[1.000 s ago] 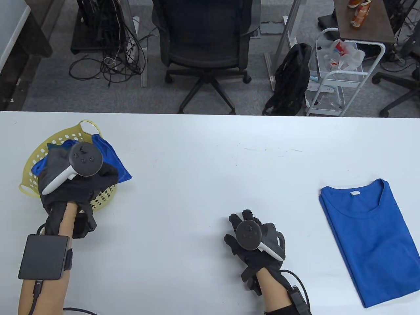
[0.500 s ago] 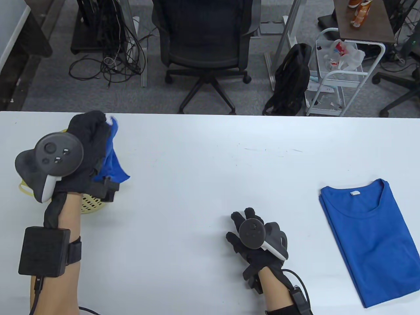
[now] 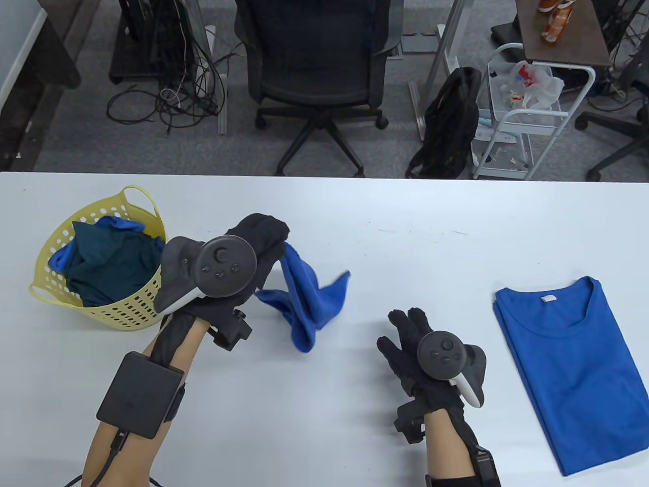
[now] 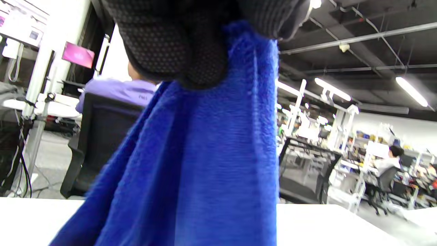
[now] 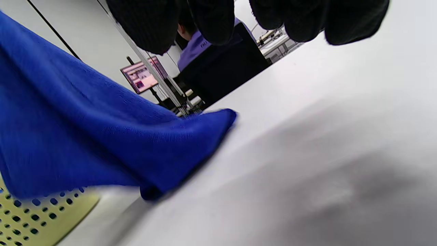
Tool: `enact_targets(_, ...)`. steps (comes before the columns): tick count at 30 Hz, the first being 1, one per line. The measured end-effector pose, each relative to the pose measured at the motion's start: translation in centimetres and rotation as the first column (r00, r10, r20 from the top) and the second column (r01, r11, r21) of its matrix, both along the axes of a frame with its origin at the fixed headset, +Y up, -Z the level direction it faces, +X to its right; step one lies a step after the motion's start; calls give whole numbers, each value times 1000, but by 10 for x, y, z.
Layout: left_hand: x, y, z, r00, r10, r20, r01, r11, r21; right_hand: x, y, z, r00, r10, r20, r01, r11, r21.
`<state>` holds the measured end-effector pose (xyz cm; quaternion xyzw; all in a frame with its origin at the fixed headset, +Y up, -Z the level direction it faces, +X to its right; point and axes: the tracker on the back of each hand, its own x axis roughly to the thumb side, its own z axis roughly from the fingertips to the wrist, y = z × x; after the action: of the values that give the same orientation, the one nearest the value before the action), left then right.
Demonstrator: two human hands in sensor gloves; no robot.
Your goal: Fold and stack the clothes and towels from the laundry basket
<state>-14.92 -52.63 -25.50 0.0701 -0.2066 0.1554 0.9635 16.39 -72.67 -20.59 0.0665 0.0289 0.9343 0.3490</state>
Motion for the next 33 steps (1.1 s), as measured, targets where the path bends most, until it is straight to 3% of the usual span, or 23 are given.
enact_targets(6,28,-24,11,994,-36,108,44,996,-72,-23,27,12,983,-139,-120,152,983,102)
enact_targets(13,52,-57,35,959,62,276,-17,986,-165,-50,49,30,932,-268,-243,315,931,183)
enact_targets(16,56,-69,43,928,146,344,-71,972,-223,-55,48,32,925,-294,-242,347,912,218)
enact_targets(19,56,-80,48,912,188,364,-102,965,-243,-52,45,32,915,-374,-153,402,875,268)
enact_targets(22,51,-91,49,938,158,307,-113,981,-161,-52,42,31,890,-404,-211,444,873,200)
enact_targets(26,41,-99,49,963,101,248,-76,991,-106,-47,40,28,869,-456,-190,491,841,228)
enact_targets(28,31,-101,53,988,16,153,-7,998,-57,-35,38,24,857,-491,-155,515,827,228)
enact_targets(30,13,-107,56,988,-151,38,149,987,55,-18,35,19,844,-523,-118,536,822,193)
enact_targets(33,-19,-123,62,933,-297,-202,321,942,95,5,31,13,863,-497,-88,504,855,122)
